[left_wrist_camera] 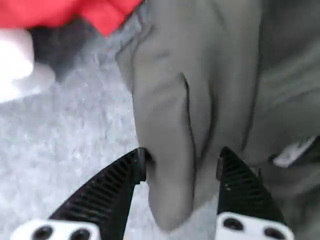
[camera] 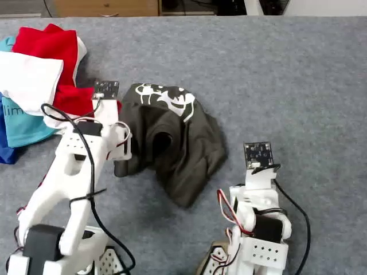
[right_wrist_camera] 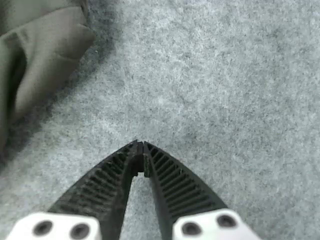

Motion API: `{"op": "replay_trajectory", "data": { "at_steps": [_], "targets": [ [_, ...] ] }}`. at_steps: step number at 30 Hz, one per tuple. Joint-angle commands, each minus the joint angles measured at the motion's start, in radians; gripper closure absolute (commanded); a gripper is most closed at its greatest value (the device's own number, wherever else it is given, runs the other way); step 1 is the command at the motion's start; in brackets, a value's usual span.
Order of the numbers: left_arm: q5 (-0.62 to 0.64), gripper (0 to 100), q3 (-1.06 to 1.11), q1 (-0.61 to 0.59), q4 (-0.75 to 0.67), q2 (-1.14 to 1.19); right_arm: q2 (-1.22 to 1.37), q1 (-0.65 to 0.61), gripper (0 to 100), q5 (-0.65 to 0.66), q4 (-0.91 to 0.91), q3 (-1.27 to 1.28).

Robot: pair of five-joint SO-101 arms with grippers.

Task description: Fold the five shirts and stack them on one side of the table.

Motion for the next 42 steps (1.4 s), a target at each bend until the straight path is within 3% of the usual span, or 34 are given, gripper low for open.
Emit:
{"op": "replay_trajectory", "data": {
  "at_steps": [1,8,16,25,35,42],
  "targets": [
    [0.002,77,-0.060,-0.006,-0.043,0.096,-0.087,-0.004,99.3,-0.009,0.006,-0.001],
    [0.124,78,-0.218,-0.005,-0.031,0.361,-0.087,-0.004,99.3,-0.009,0.006,-0.001],
    [0.126,98,-0.368,0.006,0.124,0.363,-0.087,-0.004,99.3,-0.009,0.006,-0.001],
    [0.126,98,-0.505,0.005,0.279,0.159,-0.087,-0.004,99.3,-0.009,0.006,-0.001],
    [0.126,97,-0.367,0.000,0.273,-0.262,-0.087,-0.004,99.3,-0.009,0.006,-0.001],
    [0.132,80,-0.163,-0.002,0.160,-0.266,-0.087,-0.004,99.3,-0.009,0.006,-0.001]
  ]
}}
